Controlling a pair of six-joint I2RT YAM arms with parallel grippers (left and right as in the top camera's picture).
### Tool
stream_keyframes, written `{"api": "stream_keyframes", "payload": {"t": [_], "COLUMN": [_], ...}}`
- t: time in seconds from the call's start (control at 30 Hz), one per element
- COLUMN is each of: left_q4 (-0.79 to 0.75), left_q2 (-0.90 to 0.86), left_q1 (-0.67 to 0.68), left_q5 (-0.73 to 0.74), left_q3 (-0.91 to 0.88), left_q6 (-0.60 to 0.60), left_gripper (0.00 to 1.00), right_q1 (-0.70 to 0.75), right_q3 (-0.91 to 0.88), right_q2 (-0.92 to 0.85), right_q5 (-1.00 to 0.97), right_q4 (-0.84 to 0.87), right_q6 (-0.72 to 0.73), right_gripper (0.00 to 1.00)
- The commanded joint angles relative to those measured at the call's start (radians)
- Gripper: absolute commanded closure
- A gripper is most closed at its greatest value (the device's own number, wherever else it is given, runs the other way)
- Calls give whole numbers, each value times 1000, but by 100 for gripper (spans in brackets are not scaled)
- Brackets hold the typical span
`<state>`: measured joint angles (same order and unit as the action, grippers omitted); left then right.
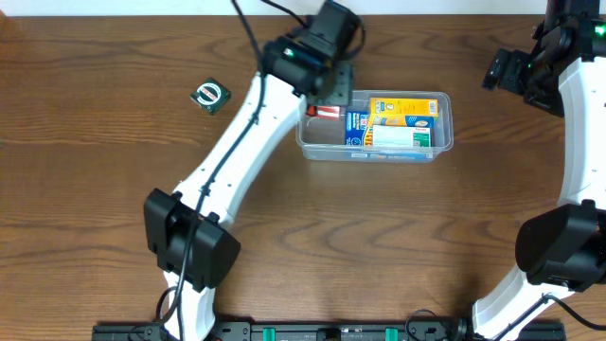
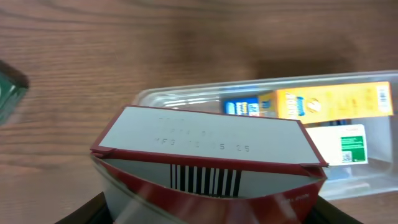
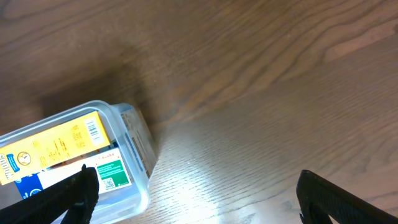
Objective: Pack container
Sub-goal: 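Carry the red box into the container's left end and release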
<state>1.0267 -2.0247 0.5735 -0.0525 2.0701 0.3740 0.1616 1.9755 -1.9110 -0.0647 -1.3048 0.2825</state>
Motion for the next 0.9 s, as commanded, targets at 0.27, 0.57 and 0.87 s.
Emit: {"api": "stream_keyframes", "payload": {"t": [0.27, 0.57, 0.87], "left_q4": [6, 27, 31], "left_q2": [-104, -174, -216], "left_q1": [22, 22, 22], "left_q5": [-45, -45, -40], "left_q3": [11, 3, -5], "left_q6": [35, 35, 36], "left_gripper": [34, 34, 34], "right_q1": [1, 1, 1], "right_q3": [6, 6, 6], "right_q2": [26, 26, 26], "right_q5": [-10, -10, -10], "right_q4": [0, 0, 0], "right_q6": [16, 17, 16], "right_gripper": [1, 1, 1]}}
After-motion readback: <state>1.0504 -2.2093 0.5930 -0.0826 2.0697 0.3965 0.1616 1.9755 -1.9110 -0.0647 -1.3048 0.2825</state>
